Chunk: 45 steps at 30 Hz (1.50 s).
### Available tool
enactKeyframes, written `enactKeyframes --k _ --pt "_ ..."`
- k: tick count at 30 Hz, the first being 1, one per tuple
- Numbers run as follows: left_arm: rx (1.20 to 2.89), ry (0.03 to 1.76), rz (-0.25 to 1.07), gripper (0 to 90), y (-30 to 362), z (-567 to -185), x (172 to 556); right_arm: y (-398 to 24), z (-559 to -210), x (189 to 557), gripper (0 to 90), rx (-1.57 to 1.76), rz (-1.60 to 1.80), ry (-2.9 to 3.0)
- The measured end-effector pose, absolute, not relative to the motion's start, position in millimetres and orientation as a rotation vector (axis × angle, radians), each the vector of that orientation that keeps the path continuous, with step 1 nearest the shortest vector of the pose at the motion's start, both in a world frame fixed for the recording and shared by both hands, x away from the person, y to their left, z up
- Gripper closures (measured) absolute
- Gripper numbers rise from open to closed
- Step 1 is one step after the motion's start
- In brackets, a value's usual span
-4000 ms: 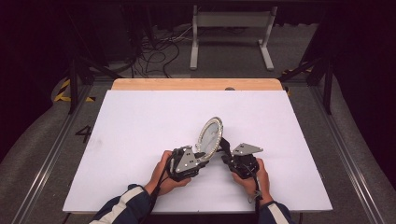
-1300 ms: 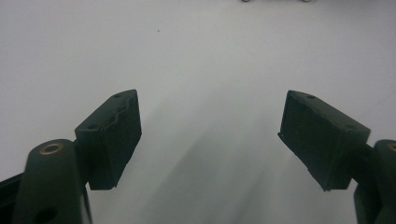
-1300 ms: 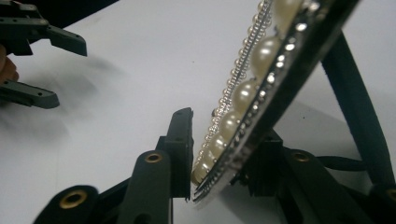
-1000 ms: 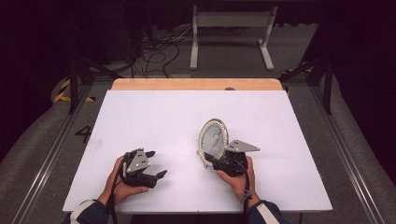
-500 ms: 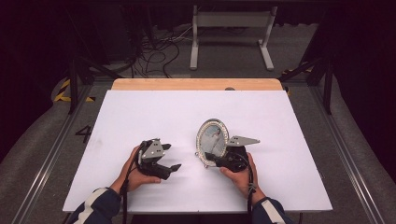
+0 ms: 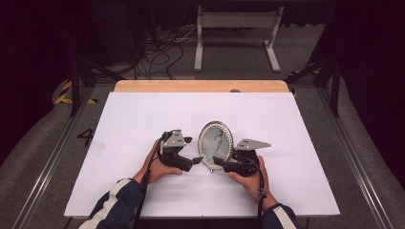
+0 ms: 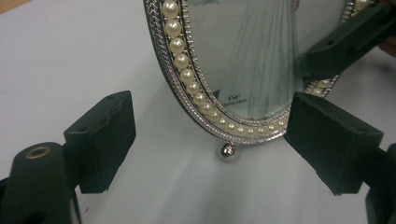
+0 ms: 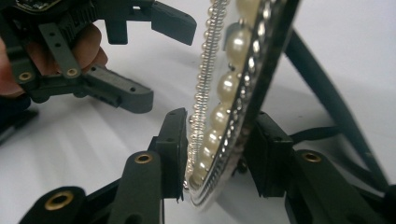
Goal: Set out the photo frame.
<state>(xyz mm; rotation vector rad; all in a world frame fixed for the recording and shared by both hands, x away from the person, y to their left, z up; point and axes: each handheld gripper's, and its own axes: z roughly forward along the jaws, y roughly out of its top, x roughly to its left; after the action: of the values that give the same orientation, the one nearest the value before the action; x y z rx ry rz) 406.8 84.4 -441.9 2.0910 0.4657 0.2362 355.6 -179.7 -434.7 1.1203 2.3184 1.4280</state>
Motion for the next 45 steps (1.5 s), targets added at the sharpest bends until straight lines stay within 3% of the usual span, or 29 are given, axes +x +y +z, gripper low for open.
enactKeyframes --k 10,17,24,31,45 --pt "2.023 0.505 0.194 20.7 75 -443 423 -190 -423 322 63.8 1.04 1.385 2.129" --pt "2.012 0.492 0.192 30.8 71 -444 426 -196 -417 309 68.0 1.042 1.414 2.032" --pt "2.012 0.451 0.161 44.6 71 -442 425 -193 -416 310 76.2 1.05 1.416 2.012" --pt "2.036 0.447 0.175 52.6 75 -441 424 -192 -415 312 76.7 1.067 1.413 2.011" --pt "2.07 0.472 0.233 61.6 82 -438 413 -195 -418 321 77.3 1.099 1.421 2.013"
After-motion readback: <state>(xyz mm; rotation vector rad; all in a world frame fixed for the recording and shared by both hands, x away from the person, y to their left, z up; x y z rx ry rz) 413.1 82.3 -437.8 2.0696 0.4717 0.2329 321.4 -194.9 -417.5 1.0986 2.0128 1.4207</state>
